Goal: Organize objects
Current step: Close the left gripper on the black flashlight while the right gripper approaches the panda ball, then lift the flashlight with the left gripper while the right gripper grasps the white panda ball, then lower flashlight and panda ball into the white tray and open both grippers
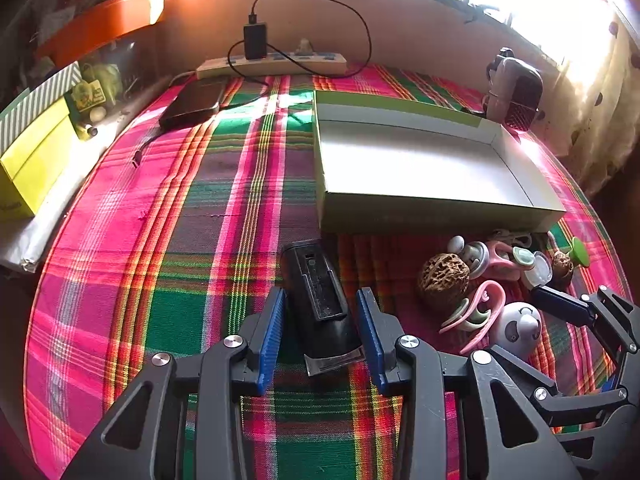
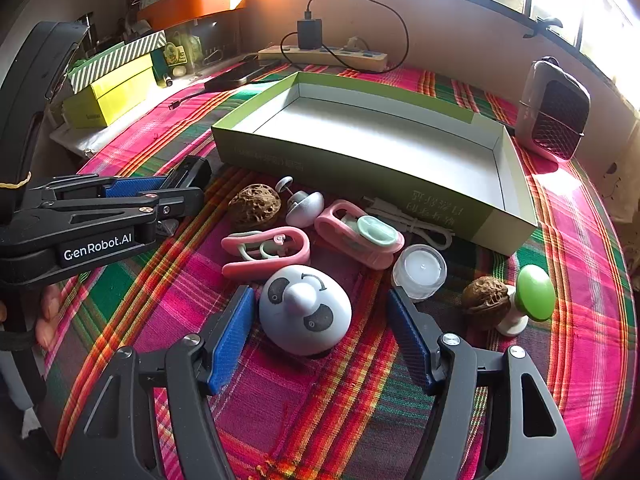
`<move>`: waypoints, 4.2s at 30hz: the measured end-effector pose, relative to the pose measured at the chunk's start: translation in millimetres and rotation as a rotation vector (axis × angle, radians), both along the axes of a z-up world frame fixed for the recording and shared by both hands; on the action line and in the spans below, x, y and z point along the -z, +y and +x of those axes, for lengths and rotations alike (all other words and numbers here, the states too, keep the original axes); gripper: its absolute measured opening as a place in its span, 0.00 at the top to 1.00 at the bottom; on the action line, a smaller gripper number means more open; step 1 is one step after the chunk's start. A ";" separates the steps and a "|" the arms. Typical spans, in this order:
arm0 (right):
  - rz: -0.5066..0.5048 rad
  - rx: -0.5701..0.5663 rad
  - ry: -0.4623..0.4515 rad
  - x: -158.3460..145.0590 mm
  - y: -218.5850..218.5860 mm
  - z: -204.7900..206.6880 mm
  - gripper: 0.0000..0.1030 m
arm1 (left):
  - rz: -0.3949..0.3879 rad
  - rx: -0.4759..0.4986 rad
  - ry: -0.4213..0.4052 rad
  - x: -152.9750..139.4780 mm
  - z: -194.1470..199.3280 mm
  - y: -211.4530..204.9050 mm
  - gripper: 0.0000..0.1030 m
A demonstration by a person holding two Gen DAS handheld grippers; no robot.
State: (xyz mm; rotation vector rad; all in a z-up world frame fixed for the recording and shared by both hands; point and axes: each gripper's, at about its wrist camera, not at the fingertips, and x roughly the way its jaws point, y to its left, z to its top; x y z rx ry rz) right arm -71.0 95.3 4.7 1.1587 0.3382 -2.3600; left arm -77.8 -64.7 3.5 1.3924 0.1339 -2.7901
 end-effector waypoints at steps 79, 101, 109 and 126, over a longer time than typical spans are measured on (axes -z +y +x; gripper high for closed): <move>0.019 0.142 0.034 -25.9 17.8 -178.1 0.58 | 0.006 0.133 -0.004 -19.2 -137.3 35.1 0.76; 0.071 0.148 -0.002 -8.7 9.4 -194.2 0.58 | -0.030 0.136 -0.026 -5.7 -147.3 39.2 0.75; 0.074 0.156 -0.005 -8.7 9.1 -194.9 0.58 | -0.038 0.135 -0.028 -5.0 -147.3 40.1 0.75; 0.015 0.188 0.009 -27.8 18.4 -184.4 0.52 | 0.003 0.135 0.004 -18.9 -134.4 33.0 0.71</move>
